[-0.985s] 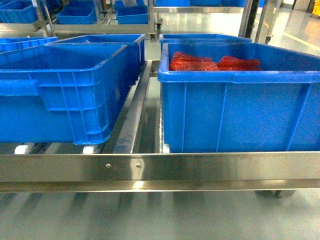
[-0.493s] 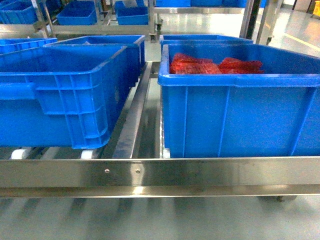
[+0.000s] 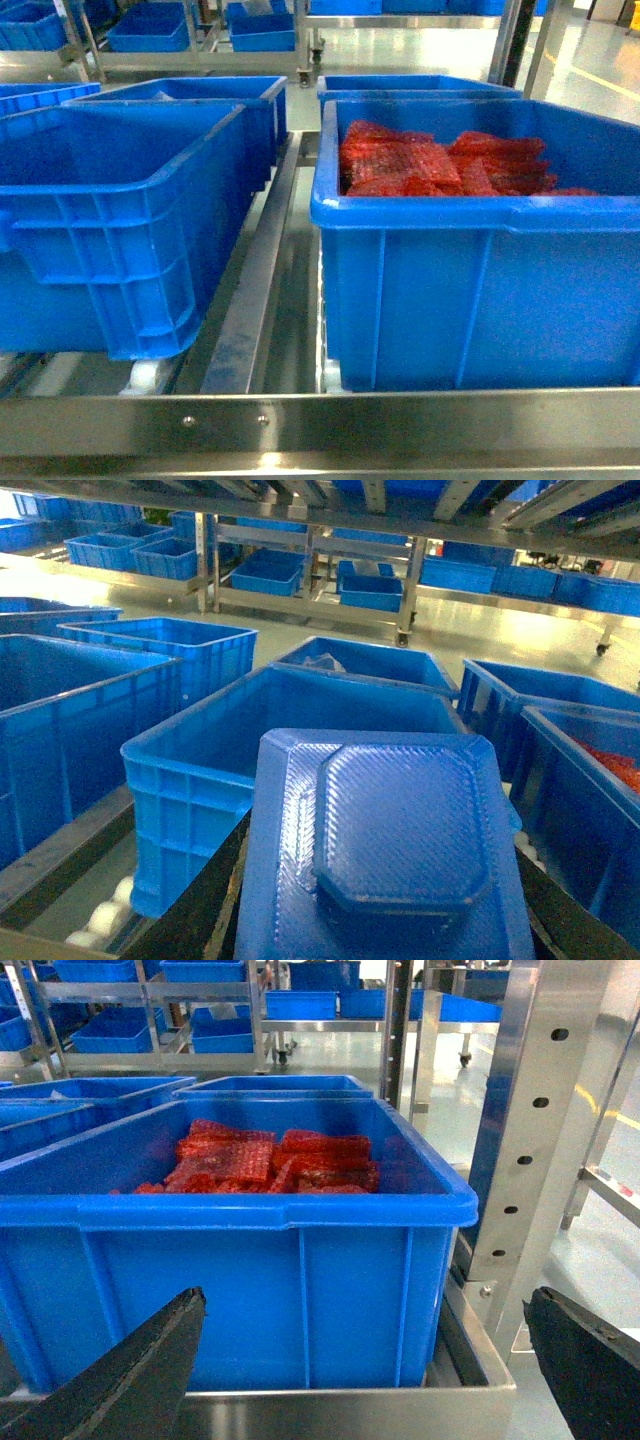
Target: Pick blue part to blue bin on bottom shelf
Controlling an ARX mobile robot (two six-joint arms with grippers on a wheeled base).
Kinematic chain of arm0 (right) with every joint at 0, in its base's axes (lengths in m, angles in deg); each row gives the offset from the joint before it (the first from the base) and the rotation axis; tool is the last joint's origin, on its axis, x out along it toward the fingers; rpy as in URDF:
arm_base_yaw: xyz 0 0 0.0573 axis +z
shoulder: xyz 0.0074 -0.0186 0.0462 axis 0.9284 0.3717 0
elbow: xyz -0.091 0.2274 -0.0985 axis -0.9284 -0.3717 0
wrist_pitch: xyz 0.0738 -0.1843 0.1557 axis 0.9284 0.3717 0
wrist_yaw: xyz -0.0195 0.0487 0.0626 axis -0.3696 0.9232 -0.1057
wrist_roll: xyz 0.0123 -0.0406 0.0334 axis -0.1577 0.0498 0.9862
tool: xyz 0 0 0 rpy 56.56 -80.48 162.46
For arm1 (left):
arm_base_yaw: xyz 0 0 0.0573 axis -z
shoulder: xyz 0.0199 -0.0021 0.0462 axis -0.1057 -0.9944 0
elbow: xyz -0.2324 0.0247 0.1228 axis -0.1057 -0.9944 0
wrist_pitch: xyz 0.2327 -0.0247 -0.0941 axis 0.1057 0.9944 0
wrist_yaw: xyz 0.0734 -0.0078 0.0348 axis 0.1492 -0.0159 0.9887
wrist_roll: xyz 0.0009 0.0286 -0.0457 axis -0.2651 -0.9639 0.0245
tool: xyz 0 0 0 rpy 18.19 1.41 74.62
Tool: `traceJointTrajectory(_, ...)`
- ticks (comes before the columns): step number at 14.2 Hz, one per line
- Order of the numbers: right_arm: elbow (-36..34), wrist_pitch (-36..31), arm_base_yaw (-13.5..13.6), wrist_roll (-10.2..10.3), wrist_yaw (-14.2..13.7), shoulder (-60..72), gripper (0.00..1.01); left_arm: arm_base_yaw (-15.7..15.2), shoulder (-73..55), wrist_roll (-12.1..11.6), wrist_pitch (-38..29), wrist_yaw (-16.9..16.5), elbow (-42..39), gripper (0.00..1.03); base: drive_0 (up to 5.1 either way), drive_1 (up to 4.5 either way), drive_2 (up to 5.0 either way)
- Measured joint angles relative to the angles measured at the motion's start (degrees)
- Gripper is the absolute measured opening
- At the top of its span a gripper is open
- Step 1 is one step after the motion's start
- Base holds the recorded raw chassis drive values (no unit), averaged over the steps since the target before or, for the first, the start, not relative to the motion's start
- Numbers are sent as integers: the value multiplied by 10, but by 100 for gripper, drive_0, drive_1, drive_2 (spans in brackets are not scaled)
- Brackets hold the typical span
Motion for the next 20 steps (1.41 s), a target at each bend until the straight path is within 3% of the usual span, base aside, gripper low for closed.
traceJointTrajectory(6,0,3,0,0,0,0,98,0,-1,0,-1,-2,0,43,-1,433,-434)
traceJointTrajectory(20,0,1,0,0,0,0,98,0,-1,0,0,-2,0,43,0,0,0)
